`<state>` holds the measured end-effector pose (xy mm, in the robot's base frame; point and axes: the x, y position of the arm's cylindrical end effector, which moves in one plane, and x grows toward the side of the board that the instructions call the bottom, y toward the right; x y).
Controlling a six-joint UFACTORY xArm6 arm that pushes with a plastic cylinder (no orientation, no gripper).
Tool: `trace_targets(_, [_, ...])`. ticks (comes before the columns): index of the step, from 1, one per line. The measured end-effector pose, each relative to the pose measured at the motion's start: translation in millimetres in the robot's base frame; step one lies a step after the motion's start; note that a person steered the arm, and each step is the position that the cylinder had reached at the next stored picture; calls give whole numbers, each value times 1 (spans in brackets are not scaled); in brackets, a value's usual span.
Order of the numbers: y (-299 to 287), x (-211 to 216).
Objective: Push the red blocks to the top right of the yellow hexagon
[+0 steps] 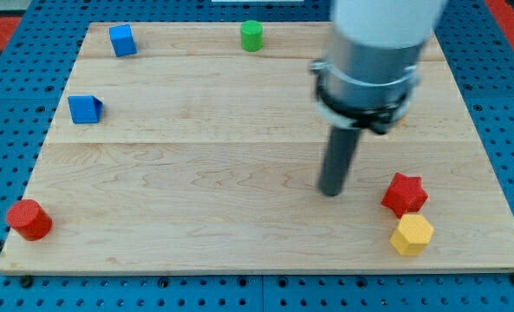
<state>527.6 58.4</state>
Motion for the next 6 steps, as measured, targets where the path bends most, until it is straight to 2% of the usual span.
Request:
trace_targets(1, [-49, 51])
trace_targets(2, [-123, 74])
trace_targets(3, [-216, 74])
trace_targets(4, [-363, 68])
trace_targets(5, [-362, 67])
trace_targets(6, [-345, 37])
